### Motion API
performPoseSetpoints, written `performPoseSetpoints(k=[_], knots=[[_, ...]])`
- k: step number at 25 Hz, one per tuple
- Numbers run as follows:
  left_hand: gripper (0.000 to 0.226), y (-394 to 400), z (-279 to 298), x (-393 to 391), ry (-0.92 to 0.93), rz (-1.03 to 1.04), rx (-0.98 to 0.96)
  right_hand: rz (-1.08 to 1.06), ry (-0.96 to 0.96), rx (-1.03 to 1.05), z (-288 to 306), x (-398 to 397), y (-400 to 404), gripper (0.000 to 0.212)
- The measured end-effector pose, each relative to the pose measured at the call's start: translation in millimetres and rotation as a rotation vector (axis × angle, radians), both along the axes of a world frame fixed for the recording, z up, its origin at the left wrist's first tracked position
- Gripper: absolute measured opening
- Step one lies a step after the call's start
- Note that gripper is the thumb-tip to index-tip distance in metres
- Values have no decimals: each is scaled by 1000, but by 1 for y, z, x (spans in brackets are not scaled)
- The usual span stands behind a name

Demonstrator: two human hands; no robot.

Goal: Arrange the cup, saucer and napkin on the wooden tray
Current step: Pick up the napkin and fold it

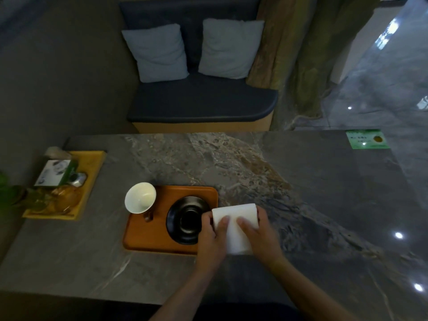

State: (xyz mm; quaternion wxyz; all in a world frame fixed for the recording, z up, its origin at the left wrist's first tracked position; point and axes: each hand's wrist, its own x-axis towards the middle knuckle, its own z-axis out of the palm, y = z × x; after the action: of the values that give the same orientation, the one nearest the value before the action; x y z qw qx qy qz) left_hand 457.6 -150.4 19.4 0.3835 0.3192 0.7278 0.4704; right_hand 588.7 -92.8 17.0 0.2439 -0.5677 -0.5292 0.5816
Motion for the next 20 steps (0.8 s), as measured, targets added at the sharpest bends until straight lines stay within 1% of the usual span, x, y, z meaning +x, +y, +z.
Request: performPoseSetpoints(k=[2, 4, 6, 8, 10, 13, 15, 18, 20], knots=[[35, -9, 2, -19, 18, 35, 7, -32, -18, 55, 1, -22, -14, 40], [38, -19, 5, -41, 58, 65, 2, -70, -36, 115, 3, -48, -26, 33], [32, -29, 5, -67, 60, 88, 24, -103, -37, 165, 4, -75, -36, 23], [21, -41, 5, -96, 19, 96, 44, -130, -27, 203, 3, -106, -47, 15], [15, -55, 2, -130, 7, 98, 23, -146, -22, 213, 0, -142, -62, 15], [15, -75, -7, -178, 40, 76, 23, -140, -59, 165, -12, -188, -86, 30], [16, -87, -18, -214, 58, 41, -8, -124, -65, 102, -21, -215, -101, 31], [20, -102, -39, -256, 5, -37, -167, -46, -28, -17, -31, -238, -117, 16], [19, -109, -48, -278, -48, -109, -270, -25, -18, -95, -36, -246, -125, 26]])
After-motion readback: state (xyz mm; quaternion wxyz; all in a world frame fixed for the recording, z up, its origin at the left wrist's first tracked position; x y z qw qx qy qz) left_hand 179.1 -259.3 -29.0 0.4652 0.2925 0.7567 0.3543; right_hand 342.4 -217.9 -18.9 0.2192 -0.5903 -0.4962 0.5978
